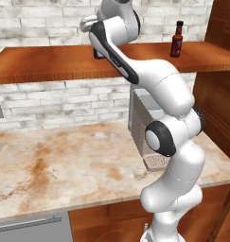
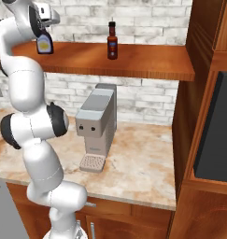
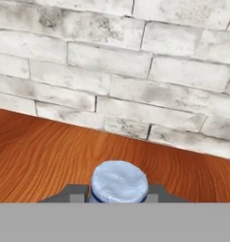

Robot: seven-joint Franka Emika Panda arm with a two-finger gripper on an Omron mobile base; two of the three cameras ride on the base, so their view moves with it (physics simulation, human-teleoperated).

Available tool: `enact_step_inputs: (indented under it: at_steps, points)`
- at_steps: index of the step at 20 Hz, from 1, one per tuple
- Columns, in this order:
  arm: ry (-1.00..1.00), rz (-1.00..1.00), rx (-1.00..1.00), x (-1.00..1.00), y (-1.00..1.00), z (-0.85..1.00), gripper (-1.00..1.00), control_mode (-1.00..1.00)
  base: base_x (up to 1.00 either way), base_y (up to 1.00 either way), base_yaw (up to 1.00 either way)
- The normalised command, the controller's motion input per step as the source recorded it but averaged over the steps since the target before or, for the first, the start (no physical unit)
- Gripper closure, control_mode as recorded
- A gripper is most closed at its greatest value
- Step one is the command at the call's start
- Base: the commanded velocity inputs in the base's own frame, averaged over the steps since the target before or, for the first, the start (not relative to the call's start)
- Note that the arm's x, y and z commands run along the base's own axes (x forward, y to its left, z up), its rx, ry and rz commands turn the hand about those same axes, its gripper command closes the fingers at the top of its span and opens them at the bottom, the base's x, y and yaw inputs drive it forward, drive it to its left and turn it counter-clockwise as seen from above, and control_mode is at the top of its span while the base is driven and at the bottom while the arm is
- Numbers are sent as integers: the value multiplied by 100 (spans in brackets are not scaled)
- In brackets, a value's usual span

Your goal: Move the condiment bottle and condiment bottle from the cabinet to the dining counter.

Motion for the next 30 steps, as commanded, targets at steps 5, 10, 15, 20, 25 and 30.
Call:
enact_step_inputs:
  at_steps: [5, 10, 15, 20, 25, 30]
  points:
    - [-6, 0, 0, -87, -3, 22, 100, -100, 0, 0, 0]
    - [-2, 0, 0, -95, -30, 1, 100, -100, 0, 0, 0]
    - [0, 0, 3, -99, -52, 1, 100, -100, 0, 0, 0]
    - [-6, 0, 6, -100, -52, 0, 100, -100, 0, 0, 0]
    - [-8, 0, 6, -100, -55, -3, 100, -100, 0, 0, 0]
    - [-1, -1, 5, -97, -44, -29, 100, -100, 0, 0, 0]
